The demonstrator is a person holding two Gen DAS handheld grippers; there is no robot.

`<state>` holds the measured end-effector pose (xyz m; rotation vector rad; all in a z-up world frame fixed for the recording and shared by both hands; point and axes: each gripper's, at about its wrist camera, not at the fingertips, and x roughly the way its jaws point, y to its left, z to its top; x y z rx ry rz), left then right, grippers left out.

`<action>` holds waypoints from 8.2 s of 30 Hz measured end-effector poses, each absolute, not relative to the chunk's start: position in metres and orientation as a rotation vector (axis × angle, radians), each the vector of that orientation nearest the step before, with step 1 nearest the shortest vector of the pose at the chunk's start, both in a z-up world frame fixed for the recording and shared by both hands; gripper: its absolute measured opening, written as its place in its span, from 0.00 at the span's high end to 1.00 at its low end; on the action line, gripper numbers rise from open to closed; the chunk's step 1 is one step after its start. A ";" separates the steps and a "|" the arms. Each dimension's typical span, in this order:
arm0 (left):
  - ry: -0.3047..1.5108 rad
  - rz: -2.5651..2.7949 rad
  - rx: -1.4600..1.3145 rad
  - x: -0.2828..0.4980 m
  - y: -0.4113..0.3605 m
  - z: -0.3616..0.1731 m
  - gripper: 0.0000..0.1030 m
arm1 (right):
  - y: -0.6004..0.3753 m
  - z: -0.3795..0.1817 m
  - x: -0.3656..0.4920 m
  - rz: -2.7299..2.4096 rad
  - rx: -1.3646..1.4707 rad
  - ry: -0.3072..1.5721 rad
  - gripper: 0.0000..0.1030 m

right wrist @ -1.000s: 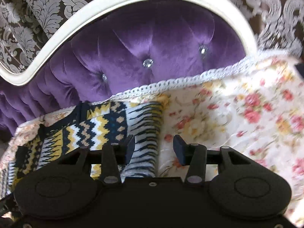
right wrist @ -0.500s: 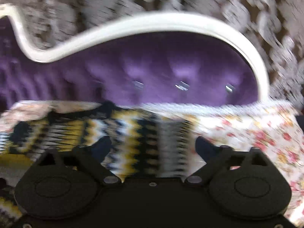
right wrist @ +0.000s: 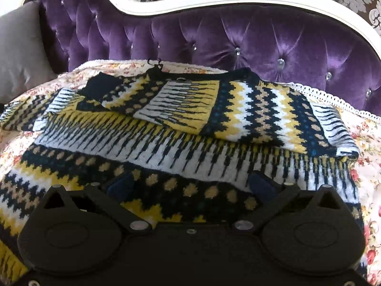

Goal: Fold small clothes

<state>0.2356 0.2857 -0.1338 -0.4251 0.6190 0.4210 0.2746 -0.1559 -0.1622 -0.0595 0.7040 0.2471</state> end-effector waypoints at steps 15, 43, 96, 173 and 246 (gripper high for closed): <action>0.533 0.544 -0.582 0.272 0.371 -0.148 0.72 | -0.151 -0.168 0.271 0.239 -0.063 0.679 0.00; 0.558 -0.378 -0.199 0.328 -0.047 -0.069 0.32 | -0.171 -0.168 0.268 0.282 0.095 0.630 0.00; 0.745 -0.038 -0.038 0.244 0.083 -0.160 0.08 | -0.138 -0.057 0.397 0.219 -0.044 0.547 0.88; 0.567 0.160 0.495 0.278 0.072 -0.171 0.07 | -0.299 -0.167 0.326 -0.108 0.215 0.596 0.76; 0.724 0.111 -0.071 0.337 0.156 -0.149 0.06 | -0.379 -0.154 0.359 -0.085 0.305 0.720 0.18</action>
